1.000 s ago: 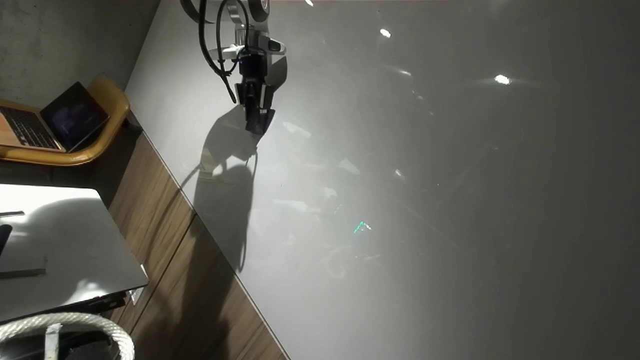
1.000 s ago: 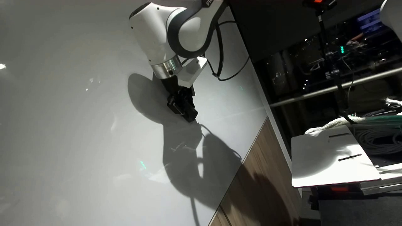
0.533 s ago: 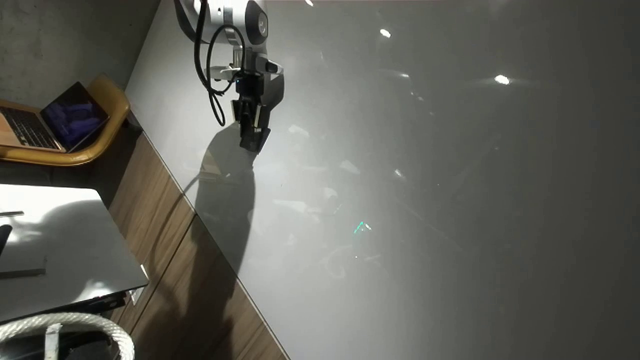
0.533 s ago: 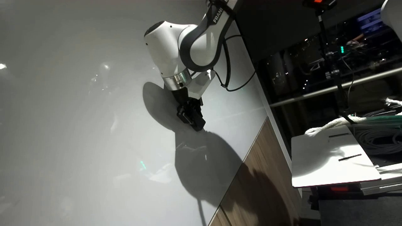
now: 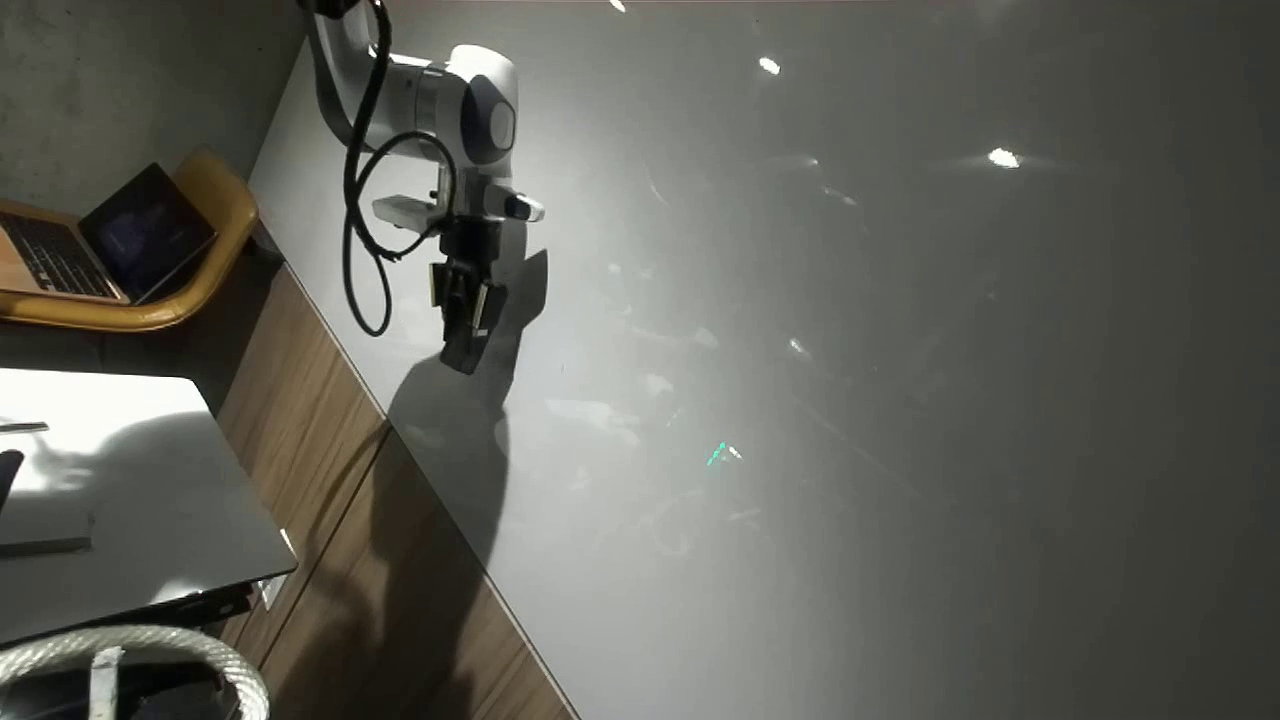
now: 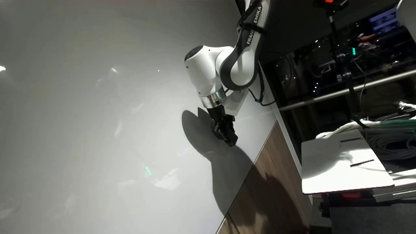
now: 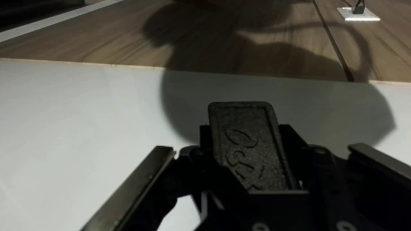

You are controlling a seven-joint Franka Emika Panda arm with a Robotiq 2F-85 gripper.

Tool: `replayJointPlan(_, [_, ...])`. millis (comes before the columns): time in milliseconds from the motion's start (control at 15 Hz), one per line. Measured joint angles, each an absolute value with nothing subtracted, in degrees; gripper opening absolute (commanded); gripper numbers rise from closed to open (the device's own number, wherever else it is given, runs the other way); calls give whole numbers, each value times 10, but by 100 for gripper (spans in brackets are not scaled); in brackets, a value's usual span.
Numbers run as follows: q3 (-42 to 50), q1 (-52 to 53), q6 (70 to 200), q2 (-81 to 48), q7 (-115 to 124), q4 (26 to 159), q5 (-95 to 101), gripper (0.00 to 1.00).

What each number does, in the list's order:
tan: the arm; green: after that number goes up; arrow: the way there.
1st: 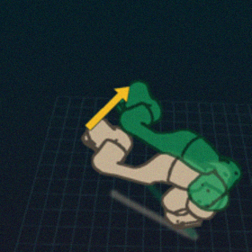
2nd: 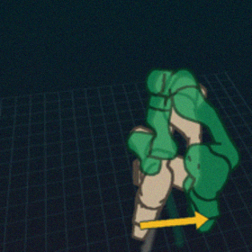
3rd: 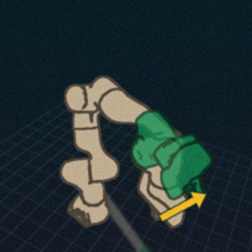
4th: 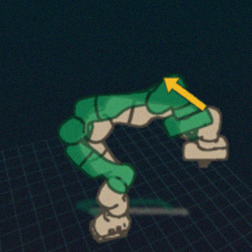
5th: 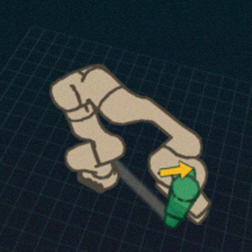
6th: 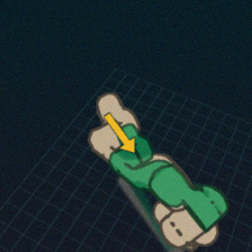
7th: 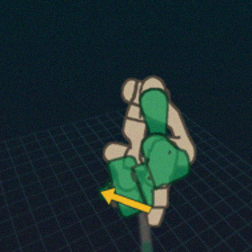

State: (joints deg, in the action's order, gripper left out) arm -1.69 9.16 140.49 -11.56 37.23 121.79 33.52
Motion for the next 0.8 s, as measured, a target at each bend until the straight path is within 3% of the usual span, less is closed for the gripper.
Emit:
replayJointPlan(400, [-15,79,1413,-18,334,1310,308,29])
replayJointPlan(800, [-20,78,1432,-8,292,1298,295,29])
